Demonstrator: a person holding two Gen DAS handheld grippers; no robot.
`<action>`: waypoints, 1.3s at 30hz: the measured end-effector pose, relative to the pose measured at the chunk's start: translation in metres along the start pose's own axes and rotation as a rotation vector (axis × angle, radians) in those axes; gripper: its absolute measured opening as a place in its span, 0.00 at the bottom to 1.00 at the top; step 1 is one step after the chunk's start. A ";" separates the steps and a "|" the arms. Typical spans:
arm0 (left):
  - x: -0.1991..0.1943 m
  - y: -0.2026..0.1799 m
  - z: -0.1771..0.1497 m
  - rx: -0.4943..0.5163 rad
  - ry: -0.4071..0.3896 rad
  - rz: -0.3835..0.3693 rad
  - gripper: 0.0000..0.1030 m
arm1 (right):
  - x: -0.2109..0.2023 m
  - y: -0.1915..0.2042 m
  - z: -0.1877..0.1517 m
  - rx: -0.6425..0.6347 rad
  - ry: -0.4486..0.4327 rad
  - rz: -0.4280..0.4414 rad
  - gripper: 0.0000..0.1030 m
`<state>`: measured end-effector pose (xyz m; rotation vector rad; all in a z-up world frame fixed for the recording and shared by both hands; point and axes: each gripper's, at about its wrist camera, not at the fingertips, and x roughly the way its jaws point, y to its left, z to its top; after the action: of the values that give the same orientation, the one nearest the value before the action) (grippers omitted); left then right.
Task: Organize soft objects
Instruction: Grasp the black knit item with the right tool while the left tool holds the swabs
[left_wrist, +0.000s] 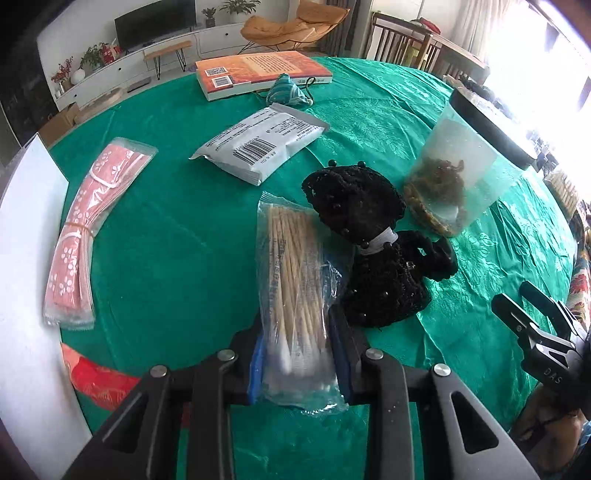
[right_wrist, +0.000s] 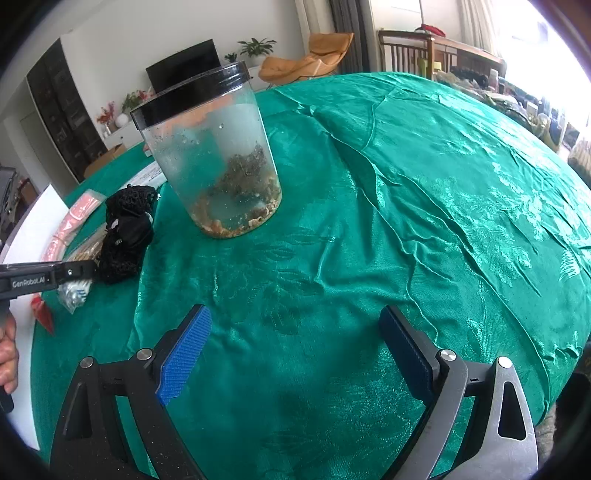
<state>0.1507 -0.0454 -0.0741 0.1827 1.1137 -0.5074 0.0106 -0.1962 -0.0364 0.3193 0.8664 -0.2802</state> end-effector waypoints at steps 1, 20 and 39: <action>-0.008 -0.002 -0.007 -0.016 -0.019 -0.003 0.30 | 0.000 0.000 0.000 0.001 0.000 0.001 0.92; -0.043 -0.001 -0.102 -0.090 -0.070 0.070 0.30 | 0.056 0.127 0.047 -0.345 0.123 0.346 0.59; 0.012 -0.051 -0.019 -0.133 -0.250 -0.030 0.30 | 0.001 -0.058 0.055 0.068 -0.066 0.174 0.35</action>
<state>0.1150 -0.0863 -0.0878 -0.0142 0.9027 -0.4669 0.0280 -0.2708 -0.0133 0.4432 0.7597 -0.1582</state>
